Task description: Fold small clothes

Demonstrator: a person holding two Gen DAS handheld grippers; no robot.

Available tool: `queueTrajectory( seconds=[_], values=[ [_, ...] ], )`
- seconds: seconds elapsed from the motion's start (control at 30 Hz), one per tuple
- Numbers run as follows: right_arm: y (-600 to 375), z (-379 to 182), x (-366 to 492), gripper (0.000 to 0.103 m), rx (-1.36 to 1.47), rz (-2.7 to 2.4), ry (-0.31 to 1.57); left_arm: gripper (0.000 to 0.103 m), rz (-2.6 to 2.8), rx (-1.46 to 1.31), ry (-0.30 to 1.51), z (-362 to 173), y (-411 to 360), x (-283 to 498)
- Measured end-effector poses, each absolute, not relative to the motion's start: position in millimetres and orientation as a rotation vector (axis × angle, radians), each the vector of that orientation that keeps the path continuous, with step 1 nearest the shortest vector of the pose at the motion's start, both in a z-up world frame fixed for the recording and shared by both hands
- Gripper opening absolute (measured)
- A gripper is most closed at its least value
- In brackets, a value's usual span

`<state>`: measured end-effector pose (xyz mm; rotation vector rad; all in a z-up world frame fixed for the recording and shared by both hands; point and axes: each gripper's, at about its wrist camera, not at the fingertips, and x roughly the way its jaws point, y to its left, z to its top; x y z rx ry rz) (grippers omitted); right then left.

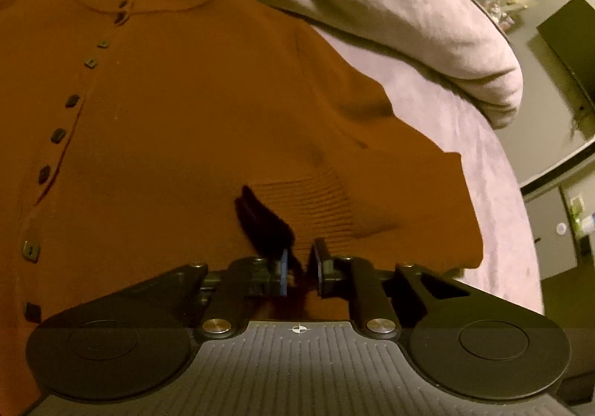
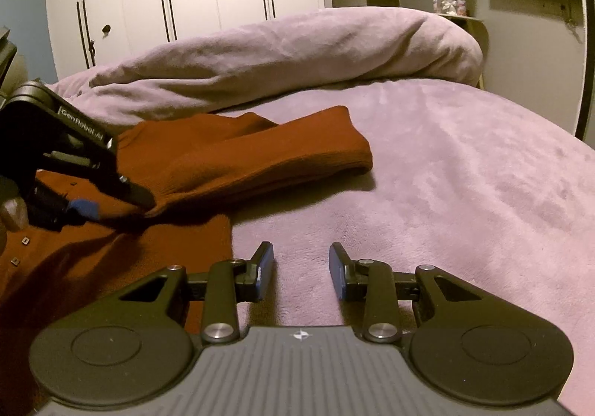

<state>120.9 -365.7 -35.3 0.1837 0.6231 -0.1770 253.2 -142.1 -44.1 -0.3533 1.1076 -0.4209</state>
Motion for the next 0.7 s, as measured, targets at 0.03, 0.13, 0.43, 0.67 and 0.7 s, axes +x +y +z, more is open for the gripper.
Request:
queueTrajectory(
  seconds=[0.03,0.13,0.43,0.67,0.7],
  values=[
    [-364.9,-34.7,122.0,0.031,0.178,-0.180,0.626,0.013,-0.421,-0.358,1.103,-42.9,-139.0,253.5],
    [-362.6,-34.4,124.8,0.031,0.164,-0.188,0.632,0.011,-0.425,-0.356,1.077,-35.7,-132.2,256.3],
    [-358.3,-33.4,131.5,0.031,0.138,-0.215,0.656,0.009,-0.394,-0.302,0.977,-8.6,-90.7,264.5],
    [-352.9,-29.3,135.6,0.031,0.114,-0.231,0.679,0.009,-0.284,-0.175,0.881,10.5,-35.3,282.8],
    [-352.0,-28.6,136.4,0.031,0.110,-0.234,0.682,0.009,-0.245,-0.157,0.870,12.3,-21.5,287.4]
  ],
)
